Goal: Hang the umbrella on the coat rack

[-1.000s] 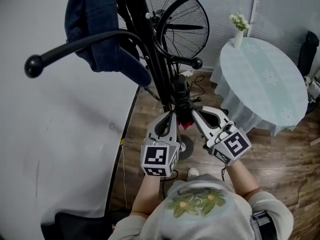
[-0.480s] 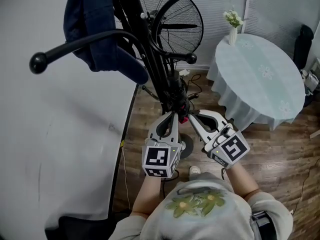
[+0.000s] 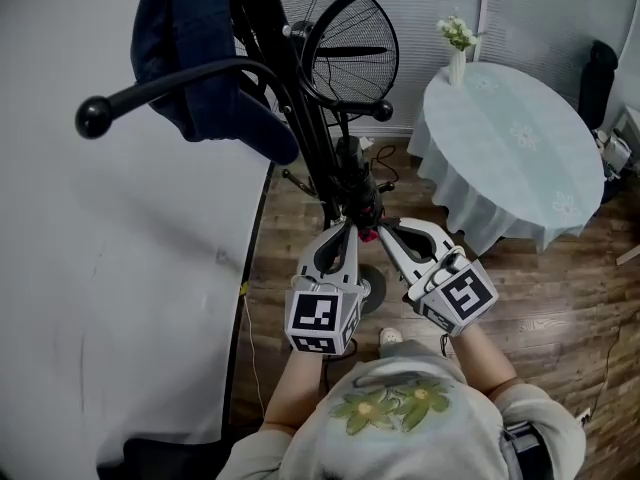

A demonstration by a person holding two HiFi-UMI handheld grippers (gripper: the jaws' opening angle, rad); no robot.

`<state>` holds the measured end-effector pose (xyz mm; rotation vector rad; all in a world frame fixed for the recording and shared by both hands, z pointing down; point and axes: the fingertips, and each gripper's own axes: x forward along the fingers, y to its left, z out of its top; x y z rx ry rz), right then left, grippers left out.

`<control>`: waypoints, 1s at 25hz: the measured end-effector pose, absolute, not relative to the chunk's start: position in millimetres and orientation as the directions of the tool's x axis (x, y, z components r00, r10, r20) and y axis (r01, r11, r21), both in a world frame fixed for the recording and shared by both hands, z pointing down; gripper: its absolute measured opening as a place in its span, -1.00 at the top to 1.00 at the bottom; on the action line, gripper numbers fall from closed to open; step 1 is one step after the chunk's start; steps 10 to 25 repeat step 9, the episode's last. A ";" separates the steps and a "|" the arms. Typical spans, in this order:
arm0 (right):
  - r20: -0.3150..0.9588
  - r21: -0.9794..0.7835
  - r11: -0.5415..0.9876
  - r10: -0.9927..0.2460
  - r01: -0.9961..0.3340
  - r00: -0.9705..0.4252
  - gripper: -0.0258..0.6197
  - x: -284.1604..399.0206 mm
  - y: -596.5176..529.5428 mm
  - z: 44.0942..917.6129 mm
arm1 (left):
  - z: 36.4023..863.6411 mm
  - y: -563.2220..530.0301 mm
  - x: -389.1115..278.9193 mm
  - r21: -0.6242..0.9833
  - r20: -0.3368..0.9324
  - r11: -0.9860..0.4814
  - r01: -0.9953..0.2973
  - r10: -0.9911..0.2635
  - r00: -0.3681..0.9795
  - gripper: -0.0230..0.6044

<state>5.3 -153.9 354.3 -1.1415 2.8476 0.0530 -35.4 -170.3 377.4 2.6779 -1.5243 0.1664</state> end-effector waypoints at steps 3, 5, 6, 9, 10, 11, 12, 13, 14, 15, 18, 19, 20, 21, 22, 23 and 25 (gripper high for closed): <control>-0.074 0.000 0.715 -0.698 -0.700 -0.713 0.93 4.4 -150.5 355.4 | 376.6 -166.1 -35.7 -0.001 0.122 -0.519 -0.855 -0.848 0.515 0.91; -0.070 -0.008 0.711 -0.702 -0.703 -0.709 0.93 4.3 -148.3 355.4 | 375.5 -163.1 -35.5 -0.002 0.125 -0.524 -0.852 -0.845 0.520 0.91; -0.068 -0.010 0.709 -0.704 -0.705 -0.707 0.93 4.3 -147.5 355.1 | 374.6 -161.9 -35.3 -0.003 0.126 -0.526 -0.851 -0.844 0.521 0.91; -0.064 -0.016 0.706 -0.708 -0.709 -0.703 0.93 4.3 -145.6 354.0 | 371.0 -159.1 -34.9 -0.004 0.124 -0.530 -0.848 -0.841 0.526 0.91; -0.064 -0.016 0.706 -0.708 -0.709 -0.703 0.93 4.3 -145.6 354.0 | 371.0 -159.1 -34.9 -0.004 0.124 -0.530 -0.848 -0.841 0.526 0.91; -0.064 -0.016 0.706 -0.708 -0.709 -0.703 0.93 4.3 -145.6 354.0 | 371.0 -159.1 -34.9 -0.004 0.124 -0.530 -0.848 -0.841 0.526 0.91; -0.064 -0.016 0.706 -0.708 -0.709 -0.703 0.93 4.3 -145.6 354.0 | 371.0 -159.1 -34.9 -0.004 0.124 -0.530 -0.848 -0.841 0.526 0.91; -0.064 -0.016 0.706 -0.708 -0.709 -0.703 0.93 4.3 -145.6 354.0 | 371.0 -159.1 -34.9 -0.004 0.124 -0.530 -0.848 -0.841 0.526 0.91; -0.064 -0.016 0.706 -0.708 -0.709 -0.703 0.93 4.3 -145.6 354.0 | 371.0 -159.1 -34.9 -0.004 0.124 -0.530 -0.848 -0.841 0.526 0.91; -0.064 -0.016 0.706 -0.708 -0.709 -0.703 0.93 4.3 -145.6 354.0 | 371.0 -159.1 -34.9 -0.004 0.124 -0.530 -0.848 -0.841 0.526 0.91; -0.064 -0.016 0.706 -0.708 -0.709 -0.703 0.93 4.3 -145.6 354.0 | 371.0 -159.1 -34.9 -0.004 0.124 -0.530 -0.848 -0.841 0.526 0.91; -0.064 -0.016 0.706 -0.708 -0.709 -0.703 0.93 4.3 -145.6 354.0 | 371.0 -159.1 -34.9 -0.004 0.124 -0.530 -0.848 -0.841 0.526 0.91; -0.064 -0.016 0.706 -0.708 -0.709 -0.703 0.93 4.3 -145.6 354.0 | 371.0 -159.1 -34.9 -0.004 0.124 -0.530 -0.848 -0.841 0.526 0.91; -0.064 -0.016 0.706 -0.708 -0.709 -0.703 0.93 4.3 -145.6 354.0 | 371.0 -159.1 -34.9 -0.004 0.124 -0.530 -0.848 -0.841 0.526 0.91; -0.064 -0.016 0.706 -0.708 -0.709 -0.703 0.93 4.3 -145.6 354.0 | 371.0 -159.1 -34.9 -0.004 0.124 -0.530 -0.848 -0.841 0.526 0.91; -0.064 -0.016 0.706 -0.708 -0.709 -0.703 0.93 4.3 -145.6 354.0 | 371.0 -159.1 -34.9 -0.004 0.124 -0.530 -0.848 -0.841 0.526 0.91; -0.064 -0.016 0.706 -0.708 -0.709 -0.703 0.93 4.3 -145.6 354.0 | 371.0 -159.1 -34.9 -0.004 0.124 -0.530 -0.848 -0.841 0.526 0.91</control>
